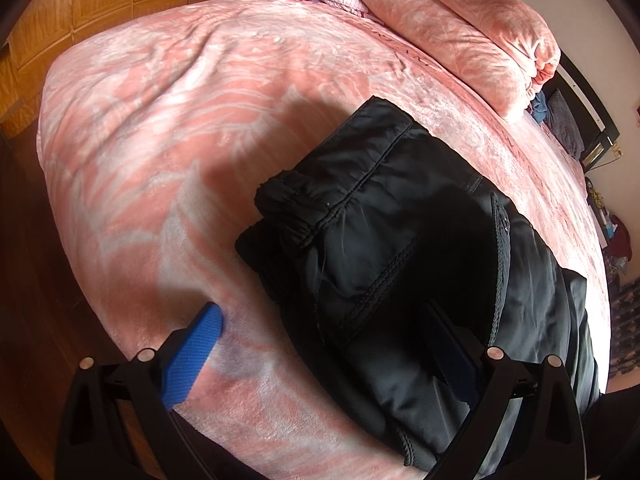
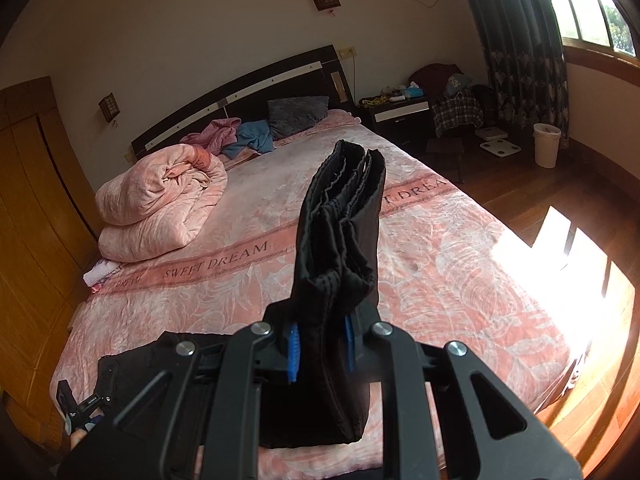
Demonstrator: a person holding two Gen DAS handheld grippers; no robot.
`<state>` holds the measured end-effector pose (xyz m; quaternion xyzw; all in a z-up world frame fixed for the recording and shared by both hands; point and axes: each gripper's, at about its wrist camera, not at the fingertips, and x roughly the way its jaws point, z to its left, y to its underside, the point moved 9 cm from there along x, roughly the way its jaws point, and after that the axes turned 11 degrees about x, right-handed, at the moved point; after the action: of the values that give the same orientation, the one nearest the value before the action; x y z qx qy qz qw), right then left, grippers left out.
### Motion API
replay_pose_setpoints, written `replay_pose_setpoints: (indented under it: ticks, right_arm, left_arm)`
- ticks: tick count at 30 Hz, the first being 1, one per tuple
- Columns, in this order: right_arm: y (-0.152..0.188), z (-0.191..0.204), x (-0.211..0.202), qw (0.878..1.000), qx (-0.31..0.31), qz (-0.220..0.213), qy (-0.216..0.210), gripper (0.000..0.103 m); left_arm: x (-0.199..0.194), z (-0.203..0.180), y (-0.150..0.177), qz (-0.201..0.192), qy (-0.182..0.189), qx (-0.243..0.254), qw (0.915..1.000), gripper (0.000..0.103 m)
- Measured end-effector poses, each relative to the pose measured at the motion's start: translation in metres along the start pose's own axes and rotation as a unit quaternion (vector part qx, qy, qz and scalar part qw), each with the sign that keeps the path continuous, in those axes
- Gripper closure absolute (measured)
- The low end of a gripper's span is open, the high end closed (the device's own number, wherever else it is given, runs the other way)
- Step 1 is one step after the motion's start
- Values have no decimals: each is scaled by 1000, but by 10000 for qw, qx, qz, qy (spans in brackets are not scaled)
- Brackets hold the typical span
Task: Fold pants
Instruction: 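Hold the leg hems raised with the right gripper above the bed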
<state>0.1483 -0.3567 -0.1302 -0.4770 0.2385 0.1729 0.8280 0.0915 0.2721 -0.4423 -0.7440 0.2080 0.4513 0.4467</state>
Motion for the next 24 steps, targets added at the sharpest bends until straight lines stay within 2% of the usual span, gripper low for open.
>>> replay_pose_setpoints:
  ticks: [24]
  right_arm:
    - [5,25,1,9988,-470,-9,-163,87]
  left_arm:
    - [2,-2,-2,89,-142,81,9998,4]
